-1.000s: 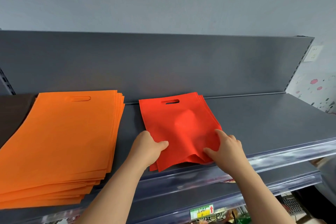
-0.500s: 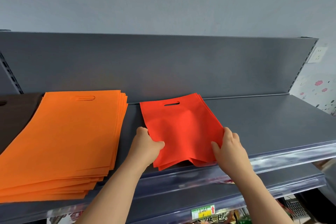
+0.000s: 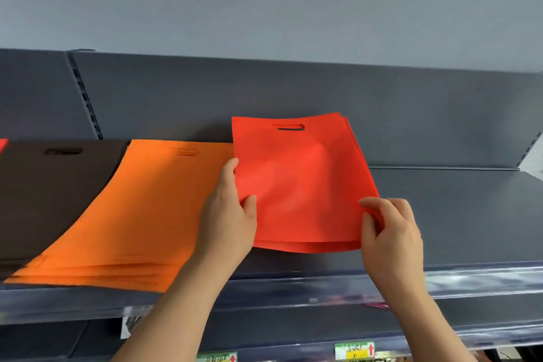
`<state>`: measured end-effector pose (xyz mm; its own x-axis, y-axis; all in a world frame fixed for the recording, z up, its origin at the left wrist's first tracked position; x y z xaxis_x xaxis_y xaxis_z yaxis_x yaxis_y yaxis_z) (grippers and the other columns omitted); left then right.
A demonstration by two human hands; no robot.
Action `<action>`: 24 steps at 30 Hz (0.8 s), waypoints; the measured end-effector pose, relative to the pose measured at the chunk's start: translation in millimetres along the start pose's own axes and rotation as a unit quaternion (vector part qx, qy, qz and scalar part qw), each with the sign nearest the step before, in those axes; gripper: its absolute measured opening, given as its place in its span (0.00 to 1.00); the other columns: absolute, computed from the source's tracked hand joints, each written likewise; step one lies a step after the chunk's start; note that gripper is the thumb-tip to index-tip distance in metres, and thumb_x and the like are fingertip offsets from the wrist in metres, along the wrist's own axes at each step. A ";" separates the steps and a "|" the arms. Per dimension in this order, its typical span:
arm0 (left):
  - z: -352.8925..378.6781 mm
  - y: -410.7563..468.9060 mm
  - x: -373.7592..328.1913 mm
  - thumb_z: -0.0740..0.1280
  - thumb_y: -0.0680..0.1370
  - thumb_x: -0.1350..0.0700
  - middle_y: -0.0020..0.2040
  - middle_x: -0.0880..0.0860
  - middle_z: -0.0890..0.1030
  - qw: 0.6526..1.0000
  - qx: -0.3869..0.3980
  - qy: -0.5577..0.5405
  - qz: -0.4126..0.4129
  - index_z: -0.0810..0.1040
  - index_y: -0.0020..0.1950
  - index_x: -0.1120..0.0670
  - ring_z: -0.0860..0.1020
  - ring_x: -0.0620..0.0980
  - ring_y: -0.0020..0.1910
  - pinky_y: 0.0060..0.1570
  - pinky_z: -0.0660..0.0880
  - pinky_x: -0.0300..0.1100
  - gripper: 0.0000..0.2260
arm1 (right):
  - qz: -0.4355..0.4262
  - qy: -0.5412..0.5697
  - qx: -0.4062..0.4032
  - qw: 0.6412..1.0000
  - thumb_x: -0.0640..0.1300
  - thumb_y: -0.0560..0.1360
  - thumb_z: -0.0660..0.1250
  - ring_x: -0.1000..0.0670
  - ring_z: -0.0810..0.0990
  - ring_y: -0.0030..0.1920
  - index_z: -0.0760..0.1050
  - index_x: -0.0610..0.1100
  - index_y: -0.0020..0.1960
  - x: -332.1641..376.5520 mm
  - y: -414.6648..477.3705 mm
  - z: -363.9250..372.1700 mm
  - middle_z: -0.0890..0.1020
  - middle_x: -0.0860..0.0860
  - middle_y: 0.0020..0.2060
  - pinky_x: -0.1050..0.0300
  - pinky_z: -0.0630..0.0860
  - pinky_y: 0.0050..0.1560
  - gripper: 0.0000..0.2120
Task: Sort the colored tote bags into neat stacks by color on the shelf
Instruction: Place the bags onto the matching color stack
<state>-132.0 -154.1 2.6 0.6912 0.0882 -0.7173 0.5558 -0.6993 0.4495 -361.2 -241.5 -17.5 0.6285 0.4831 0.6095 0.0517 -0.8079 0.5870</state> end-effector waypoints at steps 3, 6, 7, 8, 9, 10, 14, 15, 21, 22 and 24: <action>-40.1 -2.5 13.8 0.66 0.77 0.60 0.68 0.52 0.72 0.999 -0.043 0.017 0.008 0.62 0.73 0.53 0.71 0.51 0.65 0.60 0.65 0.39 0.26 | -0.033 0.032 -0.011 0.999 0.35 0.76 0.64 0.54 0.72 0.38 0.78 0.46 0.54 32.3 -9.6 10.6 0.73 0.54 0.49 0.59 0.68 0.41 0.11; -82.2 -8.5 35.7 0.65 0.77 0.60 0.70 0.52 0.70 0.997 -0.072 0.038 -0.004 0.62 0.73 0.54 0.68 0.50 0.67 0.61 0.61 0.33 0.25 | -0.054 0.048 0.002 0.997 0.35 0.75 0.64 0.55 0.70 0.37 0.78 0.47 0.53 69.0 -22.1 30.4 0.73 0.54 0.48 0.60 0.66 0.40 0.11; -97.0 -11.2 44.3 0.65 0.77 0.60 0.70 0.53 0.69 0.996 -0.079 0.045 -0.009 0.62 0.73 0.55 0.68 0.50 0.68 0.61 0.59 0.32 0.25 | -0.062 0.055 0.009 0.997 0.35 0.75 0.64 0.55 0.70 0.37 0.79 0.47 0.53 82.4 -27.2 38.5 0.73 0.54 0.48 0.60 0.66 0.40 0.11; -112.2 -14.3 54.0 0.65 0.77 0.60 0.70 0.53 0.69 0.995 -0.085 0.051 -0.017 0.62 0.73 0.56 0.67 0.50 0.68 0.62 0.59 0.32 0.25 | -0.069 0.064 0.017 0.995 0.35 0.75 0.64 0.54 0.71 0.37 0.79 0.47 0.53 96.1 -32.8 46.9 0.74 0.54 0.48 0.60 0.67 0.41 0.11; -128.4 -17.6 64.8 0.65 0.77 0.61 0.70 0.53 0.69 0.994 -0.091 0.057 -0.027 0.62 0.73 0.56 0.67 0.50 0.68 0.62 0.59 0.33 0.25 | -0.077 0.073 0.027 0.994 0.35 0.75 0.64 0.54 0.71 0.38 0.79 0.47 0.53 110.5 -39.0 56.2 0.74 0.54 0.48 0.59 0.67 0.41 0.11; -145.7 -20.8 76.3 0.66 0.77 0.61 0.70 0.54 0.69 0.992 -0.099 0.064 -0.036 0.63 0.73 0.57 0.68 0.51 0.68 0.63 0.59 0.34 0.25 | -0.082 0.082 0.038 0.993 0.35 0.76 0.64 0.54 0.72 0.38 0.79 0.47 0.53 125.1 -45.9 66.5 0.74 0.54 0.48 0.59 0.67 0.41 0.11; -215.0 -35.9 121.7 0.66 0.77 0.62 0.68 0.55 0.70 0.985 -0.124 0.093 -0.070 0.63 0.73 0.58 0.68 0.52 0.67 0.63 0.60 0.36 0.26 | -0.095 0.101 0.080 0.987 0.36 0.76 0.64 0.53 0.73 0.39 0.78 0.47 0.54 185.7 -80.4 109.9 0.74 0.53 0.49 0.57 0.68 0.41 0.11; -233.0 -39.9 133.1 0.66 0.77 0.62 0.68 0.55 0.70 0.984 -0.130 0.099 -0.077 0.63 0.73 0.58 0.68 0.52 0.67 0.62 0.60 0.36 0.26 | -0.100 0.104 0.089 0.986 0.36 0.76 0.64 0.52 0.73 0.40 0.78 0.47 0.54 202.6 -90.0 120.6 0.75 0.53 0.49 0.57 0.68 0.41 0.11; -337.6 -66.4 197.3 0.65 0.78 0.61 0.70 0.53 0.67 0.973 -0.155 0.126 -0.113 0.61 0.74 0.56 0.66 0.50 0.68 0.64 0.60 0.37 0.26 | -0.150 0.144 0.128 0.970 0.34 0.75 0.64 0.54 0.72 0.38 0.78 0.44 0.54 303.3 -148.2 173.7 0.75 0.51 0.49 0.57 0.71 0.40 0.11; -353.2 -71.1 207.3 0.64 0.78 0.61 0.70 0.53 0.67 0.972 -0.158 0.131 -0.118 0.60 0.74 0.56 0.66 0.50 0.69 0.64 0.60 0.37 0.26 | -0.150 0.149 0.135 0.968 0.34 0.75 0.64 0.54 0.72 0.38 0.78 0.44 0.54 317.3 -158.5 181.7 0.75 0.51 0.49 0.57 0.71 0.39 0.11; -381.4 -78.1 226.9 0.64 0.78 0.60 0.71 0.52 0.66 0.969 -0.162 0.136 -0.130 0.60 0.74 0.56 0.65 0.49 0.69 0.64 0.60 0.36 0.26 | -0.147 0.161 0.149 0.965 0.34 0.76 0.63 0.53 0.73 0.38 0.78 0.45 0.55 343.2 -177.3 196.5 0.74 0.52 0.48 0.56 0.71 0.38 0.11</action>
<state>157.6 191.0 7.7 0.5799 0.4459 -0.6818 0.8128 -0.3737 0.4469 -2.1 1.2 -17.1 0.2823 0.7466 0.6025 0.4424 -0.6585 0.6088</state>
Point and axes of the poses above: each hand's wrist, its own y-axis towards the middle knuckle, its own z-axis out of the palm, x = y × z, the point moved 6 cm from there along y, towards the middle knuckle
